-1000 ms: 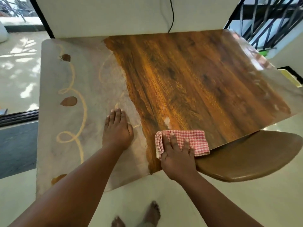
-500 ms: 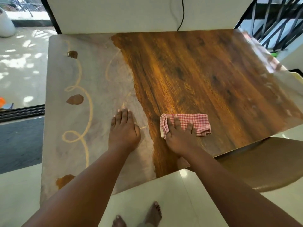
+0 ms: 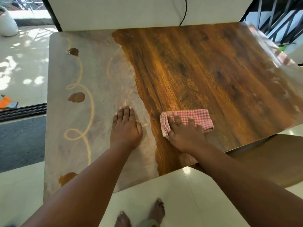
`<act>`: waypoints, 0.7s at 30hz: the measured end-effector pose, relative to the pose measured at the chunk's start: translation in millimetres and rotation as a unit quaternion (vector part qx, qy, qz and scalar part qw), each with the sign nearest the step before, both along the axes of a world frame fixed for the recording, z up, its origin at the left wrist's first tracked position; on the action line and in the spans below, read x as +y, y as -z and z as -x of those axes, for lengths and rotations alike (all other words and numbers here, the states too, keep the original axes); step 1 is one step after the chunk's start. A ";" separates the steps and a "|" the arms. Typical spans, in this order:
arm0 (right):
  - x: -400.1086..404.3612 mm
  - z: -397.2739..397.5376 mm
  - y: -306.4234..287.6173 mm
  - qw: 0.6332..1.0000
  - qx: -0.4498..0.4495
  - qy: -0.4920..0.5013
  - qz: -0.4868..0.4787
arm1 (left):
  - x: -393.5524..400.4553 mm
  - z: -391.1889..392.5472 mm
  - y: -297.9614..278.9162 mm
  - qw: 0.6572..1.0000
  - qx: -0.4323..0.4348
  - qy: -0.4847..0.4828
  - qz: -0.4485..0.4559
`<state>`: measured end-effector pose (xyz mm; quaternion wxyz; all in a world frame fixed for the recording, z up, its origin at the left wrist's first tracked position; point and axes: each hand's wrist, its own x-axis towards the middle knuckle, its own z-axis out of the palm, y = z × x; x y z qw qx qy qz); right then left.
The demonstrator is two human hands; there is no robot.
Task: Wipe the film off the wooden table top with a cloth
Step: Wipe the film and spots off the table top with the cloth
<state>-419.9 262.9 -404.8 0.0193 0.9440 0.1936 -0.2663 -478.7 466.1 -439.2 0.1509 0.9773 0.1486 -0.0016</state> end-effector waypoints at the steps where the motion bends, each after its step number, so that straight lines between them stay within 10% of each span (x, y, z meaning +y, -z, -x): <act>1: 9.7 -6.0 0.1 1.000 -0.001 0.006 -0.005 | 0.0 -0.5 -0.2 1.000 -0.001 -0.001 0.001; 21: 21.0 134.3 7.6 0.985 -0.064 -0.138 -0.082 | 1.5 0.2 -1.9 1.000 0.005 0.001 0.020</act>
